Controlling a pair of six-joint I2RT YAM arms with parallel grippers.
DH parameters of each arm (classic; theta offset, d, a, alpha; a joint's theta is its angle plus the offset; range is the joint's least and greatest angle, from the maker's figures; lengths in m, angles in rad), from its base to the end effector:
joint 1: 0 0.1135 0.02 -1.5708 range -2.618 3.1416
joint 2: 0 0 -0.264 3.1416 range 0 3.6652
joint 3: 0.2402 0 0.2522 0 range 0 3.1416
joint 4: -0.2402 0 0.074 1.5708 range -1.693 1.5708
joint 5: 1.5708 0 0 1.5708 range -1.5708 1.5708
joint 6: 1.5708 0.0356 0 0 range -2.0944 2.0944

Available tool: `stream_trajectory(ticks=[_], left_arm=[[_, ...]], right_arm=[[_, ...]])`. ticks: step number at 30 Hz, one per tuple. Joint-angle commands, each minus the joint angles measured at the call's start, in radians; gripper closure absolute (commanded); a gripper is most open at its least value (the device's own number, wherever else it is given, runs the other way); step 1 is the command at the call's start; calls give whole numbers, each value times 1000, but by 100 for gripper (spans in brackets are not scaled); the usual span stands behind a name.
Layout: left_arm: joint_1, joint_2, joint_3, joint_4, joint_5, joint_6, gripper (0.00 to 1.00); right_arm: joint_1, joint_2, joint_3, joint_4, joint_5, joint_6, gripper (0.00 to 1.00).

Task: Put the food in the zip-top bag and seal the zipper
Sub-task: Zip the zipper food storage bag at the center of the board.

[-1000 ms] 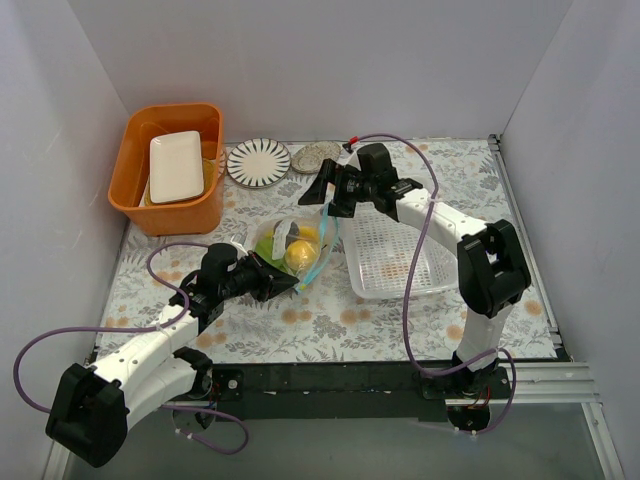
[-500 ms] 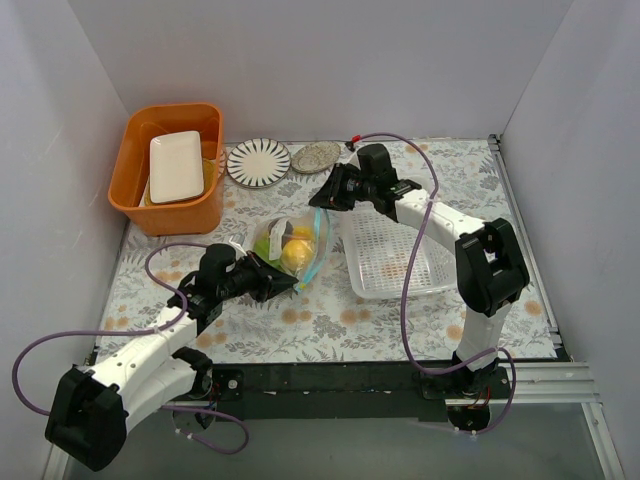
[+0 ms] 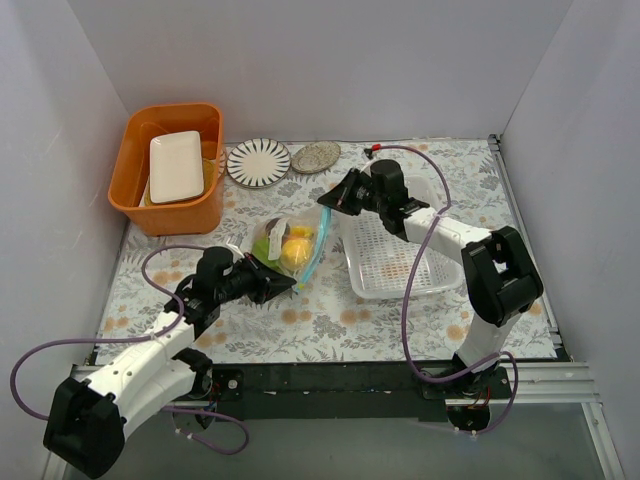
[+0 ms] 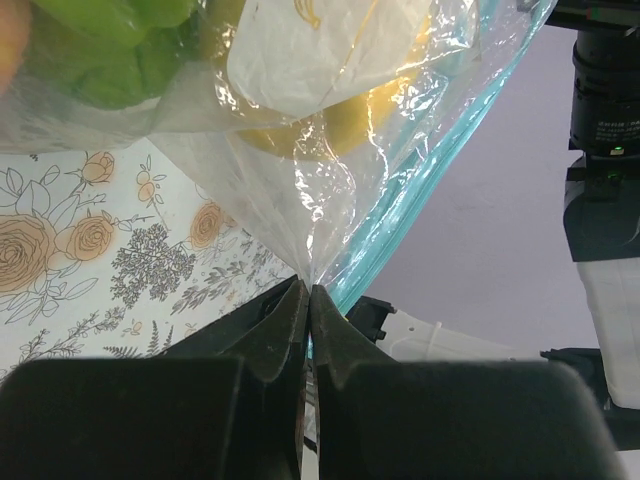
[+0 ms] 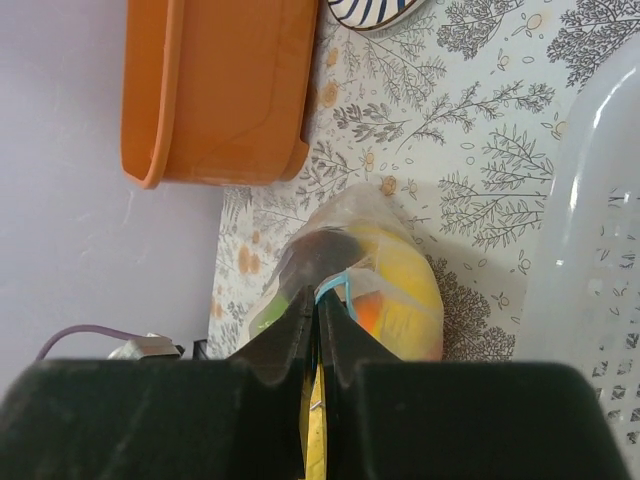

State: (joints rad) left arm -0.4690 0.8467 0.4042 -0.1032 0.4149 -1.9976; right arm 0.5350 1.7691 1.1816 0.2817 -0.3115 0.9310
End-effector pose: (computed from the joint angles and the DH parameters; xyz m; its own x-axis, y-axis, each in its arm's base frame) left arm 0.1570 -0.0956 0.2053 -0.4647 -0.6985 0.5443 -0.7199 -0.0599 -0.6915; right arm 0.3489 0.2195 0.2540 -0.7456 0.4457 -0.4953 -0.2321 0.5231 0.8201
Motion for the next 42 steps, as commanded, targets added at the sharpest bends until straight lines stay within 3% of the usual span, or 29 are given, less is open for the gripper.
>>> stream_trajectory(ticks=[1, 9, 16, 21, 24, 27, 35, 42], left_arm=[[-3, -34, -10, -21, -7, -21, 100], [-5, -78, -7, -73, -30, -13, 100], [-3, -87, -2, -82, -44, -12, 100], [-3, -57, 13, -41, -57, -12, 100], [-3, -29, 37, -26, -65, 2, 100], [-3, -17, 45, -15, -68, 8, 100], [-3, -20, 36, -6, -70, 6, 100], [-2, -1, 42, 13, -62, 8, 100]], right_arm=[[-9, -68, -59, 259, 97, 101, 92], [-10, -76, -79, 301, 120, 108, 92], [-10, -82, -94, 352, 121, 97, 85], [-12, -45, -4, 290, -29, 40, 44], [-12, -56, 50, 210, -118, -19, 30], [-10, -82, 102, 67, -169, -111, 26], [-12, -223, 144, -372, 1, -333, 24], [-9, -324, 24, -456, 25, -314, 23]])
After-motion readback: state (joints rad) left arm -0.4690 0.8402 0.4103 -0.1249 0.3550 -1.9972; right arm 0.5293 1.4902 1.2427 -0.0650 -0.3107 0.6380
